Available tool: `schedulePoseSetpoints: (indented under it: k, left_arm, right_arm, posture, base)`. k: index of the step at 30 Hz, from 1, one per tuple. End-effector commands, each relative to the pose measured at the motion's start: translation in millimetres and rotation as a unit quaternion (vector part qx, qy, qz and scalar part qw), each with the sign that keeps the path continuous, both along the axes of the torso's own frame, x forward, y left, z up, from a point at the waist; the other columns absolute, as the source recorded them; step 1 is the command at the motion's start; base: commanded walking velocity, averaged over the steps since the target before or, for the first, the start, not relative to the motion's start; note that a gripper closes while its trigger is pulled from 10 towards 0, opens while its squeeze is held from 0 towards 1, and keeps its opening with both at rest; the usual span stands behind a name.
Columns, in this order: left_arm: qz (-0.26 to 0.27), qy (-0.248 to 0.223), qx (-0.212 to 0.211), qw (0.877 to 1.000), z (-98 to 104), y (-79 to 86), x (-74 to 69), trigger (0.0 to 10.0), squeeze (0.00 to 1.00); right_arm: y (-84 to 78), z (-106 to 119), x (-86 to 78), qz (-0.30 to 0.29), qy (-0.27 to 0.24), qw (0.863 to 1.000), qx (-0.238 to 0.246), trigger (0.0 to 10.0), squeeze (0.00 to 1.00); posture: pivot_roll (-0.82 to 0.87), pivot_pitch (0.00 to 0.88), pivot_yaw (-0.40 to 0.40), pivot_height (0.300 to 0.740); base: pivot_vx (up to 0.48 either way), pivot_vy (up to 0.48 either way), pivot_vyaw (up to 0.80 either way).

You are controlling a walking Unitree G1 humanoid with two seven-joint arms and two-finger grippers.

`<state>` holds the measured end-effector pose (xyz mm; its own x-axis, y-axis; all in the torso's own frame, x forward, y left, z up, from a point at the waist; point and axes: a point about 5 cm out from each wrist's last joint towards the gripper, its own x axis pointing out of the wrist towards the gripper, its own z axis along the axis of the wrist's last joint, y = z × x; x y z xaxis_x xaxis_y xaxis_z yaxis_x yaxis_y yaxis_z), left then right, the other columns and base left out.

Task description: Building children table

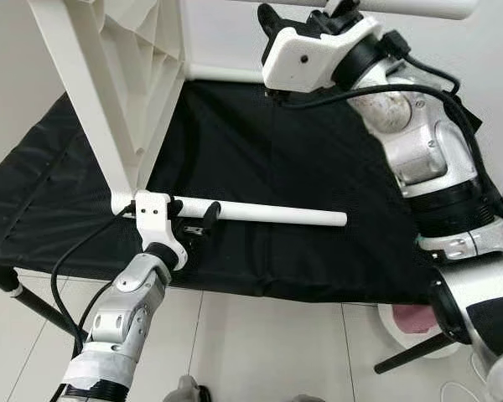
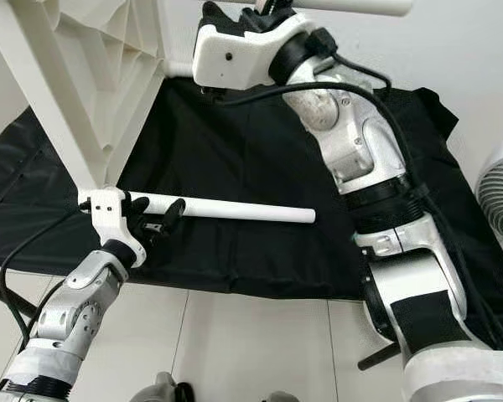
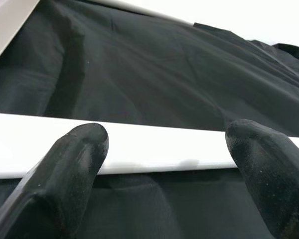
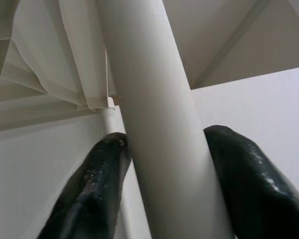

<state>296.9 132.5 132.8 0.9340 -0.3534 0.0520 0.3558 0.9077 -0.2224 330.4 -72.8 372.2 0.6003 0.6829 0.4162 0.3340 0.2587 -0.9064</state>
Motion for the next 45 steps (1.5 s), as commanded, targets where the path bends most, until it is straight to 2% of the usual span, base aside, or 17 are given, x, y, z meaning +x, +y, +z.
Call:
schedulePoseSetpoints:
  k: [1,2,4,8,12,15,19,22,28,30,32,33,36,45]
  left_arm:
    - [-0.026,0.017,0.001,1.0,-6,0.5,-0.3,10.0,0.0]
    - [-0.026,0.017,0.001,1.0,-6,0.5,-0.3,10.0,0.0]
    - [0.006,0.044,-0.012,0.999,-11,3.9,3.5,10.0,0.0]
    - [0.016,0.061,-0.028,0.998,-12,2.9,5.0,10.0,0.0]
    - [0.083,0.106,-0.054,0.989,-17,11.5,14.6,10.0,0.0]
    - [0.102,0.106,-0.079,0.986,-15,16.3,19.1,10.0,0.0]
    - [0.129,0.094,-0.1,0.982,-5,23.7,30.1,10.0,0.0]
    - [0.164,0.099,-0.127,0.973,4,34.4,45.0,10.0,0.0]
    - [0.174,0.106,-0.135,0.97,6,37.1,47.4,10.0,0.0]
    - [0.175,0.108,-0.138,0.969,6,37.4,47.2,10.0,0.0]
    - [0.173,0.113,-0.134,0.969,6,36.2,45.0,10.0,0.0]
    - [0.173,0.113,-0.134,0.969,6,36.2,45.0,10.0,0.0]
    - [0.168,0.118,-0.132,0.97,5,32.4,44.9,10.0,0.0]
    - [0.152,0.124,-0.129,0.972,6,21.3,46.6,10.0,0.0]
  right_arm:
    - [0.8,-5,4.4,-0.007,0.028,0.999,-0.016,0.0,0.0]
    - [0.8,-5,4.4,-0.007,0.028,0.999,-0.016,0.0,0.0]
    - [-2.9,-2,4.4,-0.015,0.03,0.999,-0.021,0.0,0.0]
    - [-5.8,-1,3.6,-0.019,0.029,0.999,-0.025,0.0,0.0]
    - [-7.6,0,2.1,-0.019,0.029,0.999,-0.022,0.0,0.0]
    - [-8.9,0,1.2,-0.017,0.033,0.999,-0.016,0.0,0.0]
    - [-15.9,3,-1.3,-0.02,0.034,0.999,0.012,0.0,0.0]
    - [-30.5,10,-3.4,-0.038,0.027,0.997,0.059,0.0,0.0]
    - [-37.3,14,-6.5,-0.045,0.019,0.996,0.079,0.0,0.0]
    - [-43.0,16,-8.6,-0.052,0.014,0.994,0.095,0.0,0.0]
    - [-59.2,20,-11.5,-0.074,0.008,0.988,0.133,0.0,0.0]
    - [-59.2,20,-11.5,-0.074,0.008,0.988,0.133,0.0,0.0]
    - [-73.3,19,-12.4,-0.1,0.012,0.982,0.157,0.0,0.0]
    - [-87.9,20,-11.8,-0.112,0.037,0.971,0.206,0.0,0.0]
  posture:
    - [-0.11,0.062,0.049,0.74]
    - [-0.11,0.062,0.049,0.74]
    - [-0.11,0.065,0.047,0.74]
    - [-0.12,0.069,0.044,0.74]
    - [-0.12,0.073,0.044,0.74]
    - [-0.12,0.075,0.043,0.74]
    - [-0.12,0.079,0.038,0.74]
    - [-0.13,0.081,0.043,0.74]
    - [-0.14,0.083,0.048,0.74]
    - [-0.15,0.085,0.053,0.74]
    - [-0.16,0.087,0.06,0.74]
    - [-0.16,0.087,0.06,0.74]
    - [-0.16,0.088,0.067,0.74]
    - [-0.18,0.084,0.073,0.74]
  base:
    - [0.0,0.0,0.0]
    - [0.0,0.0,0.0]
    - [0.0,0.0,0.0]
    - [0.0,0.0,0.0]
    - [0.0,0.0,0.0]
    - [0.0,0.0,0.0]
    - [0.0,0.0,0.0]
    - [0.0,0.0,0.0]
    - [0.0,0.0,0.0]
    - [0.0,0.0,0.0]
    - [0.0,0.0,0.0]
    - [0.0,0.0,0.0]
    - [0.0,0.0,0.0]
    - [0.0,0.0,0.0]
